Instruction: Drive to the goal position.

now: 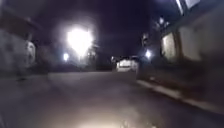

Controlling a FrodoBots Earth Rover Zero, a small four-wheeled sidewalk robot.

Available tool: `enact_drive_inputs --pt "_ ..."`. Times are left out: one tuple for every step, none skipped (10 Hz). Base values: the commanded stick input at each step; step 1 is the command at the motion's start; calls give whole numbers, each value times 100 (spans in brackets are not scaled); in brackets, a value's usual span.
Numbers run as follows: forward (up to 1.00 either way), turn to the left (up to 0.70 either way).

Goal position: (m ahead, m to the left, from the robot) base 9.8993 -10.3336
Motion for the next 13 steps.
enact_drive_inputs --pt "70 0" --pt "70 0" --pt "70 0" --pt "70 0" --pt "70 0" --pt "70 0" --pt "70 0" --pt "70 0" --pt "70 0" --pt "70 0" --pt "70 0" --pt "70 0" --pt "70 0"
